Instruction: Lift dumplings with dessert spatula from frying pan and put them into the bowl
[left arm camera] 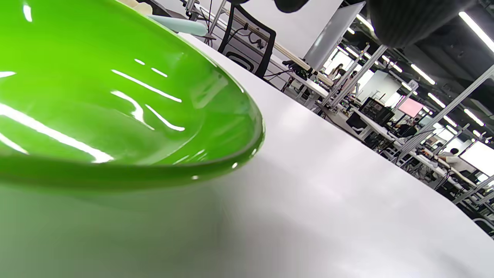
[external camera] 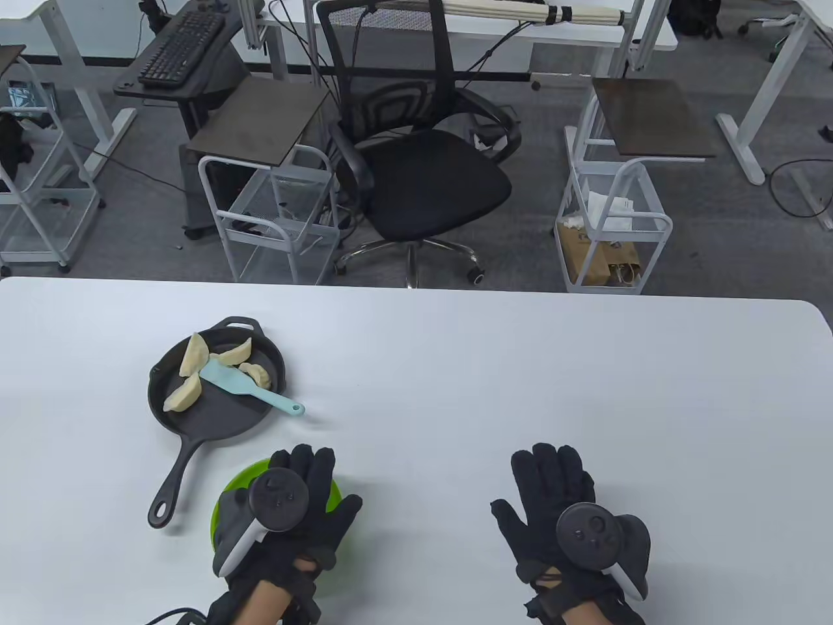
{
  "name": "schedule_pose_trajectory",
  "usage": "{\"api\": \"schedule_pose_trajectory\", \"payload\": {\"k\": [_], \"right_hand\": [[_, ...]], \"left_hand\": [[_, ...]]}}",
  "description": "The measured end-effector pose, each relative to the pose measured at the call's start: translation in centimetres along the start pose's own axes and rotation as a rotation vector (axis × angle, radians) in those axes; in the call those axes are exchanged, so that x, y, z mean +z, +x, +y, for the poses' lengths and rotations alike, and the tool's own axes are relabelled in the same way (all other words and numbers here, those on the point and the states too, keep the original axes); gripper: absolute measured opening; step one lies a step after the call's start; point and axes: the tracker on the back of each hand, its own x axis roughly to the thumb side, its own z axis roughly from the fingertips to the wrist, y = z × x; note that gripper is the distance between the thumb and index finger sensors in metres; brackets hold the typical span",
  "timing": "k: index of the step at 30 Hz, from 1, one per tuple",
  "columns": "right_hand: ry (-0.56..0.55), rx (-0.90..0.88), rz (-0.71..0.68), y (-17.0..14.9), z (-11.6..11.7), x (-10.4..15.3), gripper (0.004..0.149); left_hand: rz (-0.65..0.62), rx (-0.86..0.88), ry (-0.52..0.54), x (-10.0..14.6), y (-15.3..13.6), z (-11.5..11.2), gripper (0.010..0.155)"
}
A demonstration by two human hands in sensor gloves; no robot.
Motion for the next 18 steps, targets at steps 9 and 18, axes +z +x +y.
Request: {"api": "schedule_pose_trajectory", "payload": {"k": [9,18], "right_hand": [[0.001,-0.003,0.010,-0.33,0.23,-0.07,0.071],[-0.038,0.005,0.042,-0.94,0.20,0.08,0.073]], "left_hand": [[-0.010,-0.012,-0.017,-0.10,0.18,-0.23,0.083],[-0.002,0.007,0.013,0.23,-0.08,0.22,0.084]]}}
